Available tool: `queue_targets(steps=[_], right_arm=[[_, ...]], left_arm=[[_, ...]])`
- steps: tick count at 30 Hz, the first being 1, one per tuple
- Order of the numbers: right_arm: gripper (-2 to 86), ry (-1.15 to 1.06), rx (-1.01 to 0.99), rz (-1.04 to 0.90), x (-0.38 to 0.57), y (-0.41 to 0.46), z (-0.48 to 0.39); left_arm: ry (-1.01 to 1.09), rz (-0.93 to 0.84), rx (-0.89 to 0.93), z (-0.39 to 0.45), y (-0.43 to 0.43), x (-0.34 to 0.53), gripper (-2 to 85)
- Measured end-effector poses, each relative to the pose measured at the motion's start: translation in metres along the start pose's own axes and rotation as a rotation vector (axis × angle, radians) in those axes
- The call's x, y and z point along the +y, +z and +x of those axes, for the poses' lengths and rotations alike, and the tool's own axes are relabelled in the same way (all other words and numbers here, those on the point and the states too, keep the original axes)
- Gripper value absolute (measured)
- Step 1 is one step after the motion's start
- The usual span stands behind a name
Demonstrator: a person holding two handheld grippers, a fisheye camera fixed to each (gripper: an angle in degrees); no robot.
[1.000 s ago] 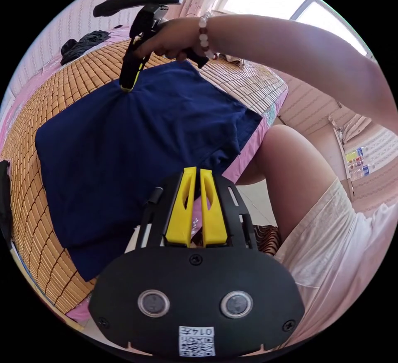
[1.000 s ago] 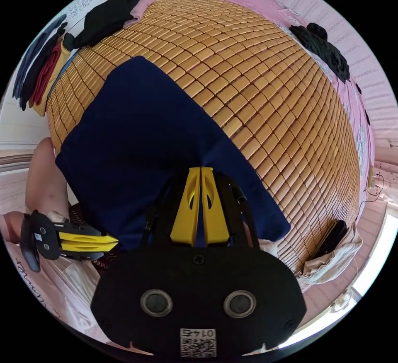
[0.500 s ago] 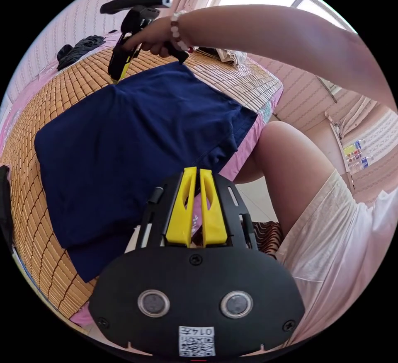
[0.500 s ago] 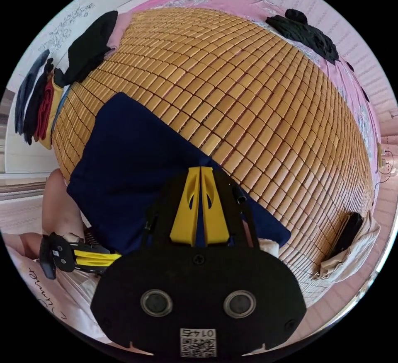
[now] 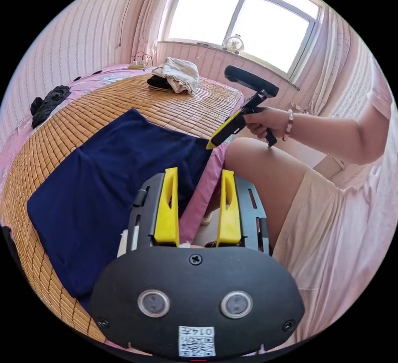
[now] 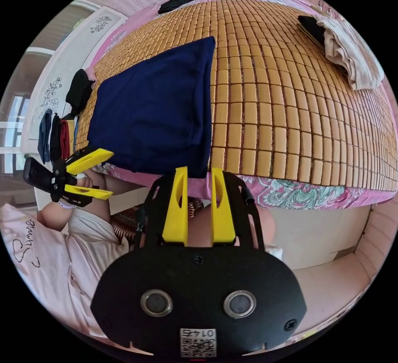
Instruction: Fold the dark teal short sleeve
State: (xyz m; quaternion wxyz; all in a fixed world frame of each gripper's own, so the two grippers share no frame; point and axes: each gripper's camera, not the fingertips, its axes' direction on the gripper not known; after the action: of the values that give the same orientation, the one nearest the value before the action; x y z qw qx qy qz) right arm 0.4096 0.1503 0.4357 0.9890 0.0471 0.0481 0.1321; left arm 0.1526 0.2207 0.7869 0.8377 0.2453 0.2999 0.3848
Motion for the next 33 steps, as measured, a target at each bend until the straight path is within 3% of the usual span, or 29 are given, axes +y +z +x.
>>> queue_targets(steps=[9, 14, 16, 19, 24, 28, 33], right_arm=[[1.2, -0.069, -0.16, 0.161, 0.024, -0.038, 0.025], [1.1, -0.133, -0.374, 0.252, 0.039, -0.049, 0.041], [1.5, -0.034, -0.386, 0.351, 0.05, -0.048, 0.069], [5.0, 0.14, -0.386, 0.313, 0.048, -0.031, 0.101], [12.4, 0.22, -0.312, 0.309, 0.027, -0.013, 0.112], [4.2, 0.239, -0.339, 0.287, 0.016, -0.008, 0.115], [2.2, 0.196, -0.279, 0.334, 0.035, -0.034, 0.108]], left_arm=[[0.108, -0.07, -0.058, 0.005, 0.065, -0.053, 18.3], [0.08, -0.173, -0.144, 0.009, 0.078, -0.059, 2.4], [0.111, -0.211, -0.089, 0.01, 0.075, -0.054, 1.6], [0.107, -0.207, 0.019, 0.008, 0.061, -0.033, 0.8], [0.075, -0.183, 0.152, 0.007, 0.022, 0.002, 0.5], [0.061, -0.165, 0.176, 0.005, -0.007, 0.024, 0.5], [0.029, -0.138, 0.193, -0.003, -0.02, 0.034, 0.1]])
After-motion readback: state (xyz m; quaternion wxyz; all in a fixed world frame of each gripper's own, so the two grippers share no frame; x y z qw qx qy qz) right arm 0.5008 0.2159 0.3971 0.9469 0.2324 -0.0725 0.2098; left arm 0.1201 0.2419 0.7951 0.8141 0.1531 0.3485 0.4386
